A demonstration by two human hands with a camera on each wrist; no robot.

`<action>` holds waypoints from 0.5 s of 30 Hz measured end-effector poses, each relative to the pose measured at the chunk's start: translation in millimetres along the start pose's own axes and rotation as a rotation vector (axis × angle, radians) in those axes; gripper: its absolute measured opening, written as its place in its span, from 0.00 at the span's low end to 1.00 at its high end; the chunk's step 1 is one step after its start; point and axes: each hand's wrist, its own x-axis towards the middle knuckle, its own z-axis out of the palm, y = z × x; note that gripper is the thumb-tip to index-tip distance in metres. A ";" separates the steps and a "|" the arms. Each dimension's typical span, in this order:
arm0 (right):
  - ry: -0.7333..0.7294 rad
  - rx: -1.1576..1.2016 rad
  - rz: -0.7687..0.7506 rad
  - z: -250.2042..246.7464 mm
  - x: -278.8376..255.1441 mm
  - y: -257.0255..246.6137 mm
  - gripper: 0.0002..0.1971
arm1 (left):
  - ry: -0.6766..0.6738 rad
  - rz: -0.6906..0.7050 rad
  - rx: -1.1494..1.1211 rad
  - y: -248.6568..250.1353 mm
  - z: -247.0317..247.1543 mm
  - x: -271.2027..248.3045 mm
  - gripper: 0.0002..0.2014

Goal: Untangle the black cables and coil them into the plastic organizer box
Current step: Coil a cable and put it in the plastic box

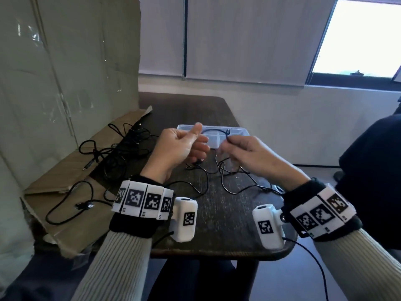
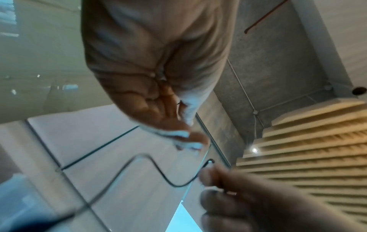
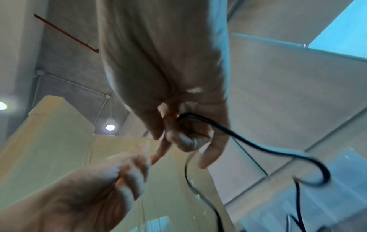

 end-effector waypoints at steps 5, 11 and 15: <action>0.136 0.107 -0.064 -21.2 2.2 -21.9 0.16 | 0.229 0.227 0.159 0.3 -3.8 6.0 0.22; 0.214 0.245 -0.149 -27.5 5.8 -34.5 0.14 | -0.271 0.182 0.215 -13.9 18.1 -1.0 0.18; 0.366 0.336 -0.116 -43.4 10.1 -29.1 0.14 | -0.333 0.186 0.113 -15.6 19.0 -2.0 0.14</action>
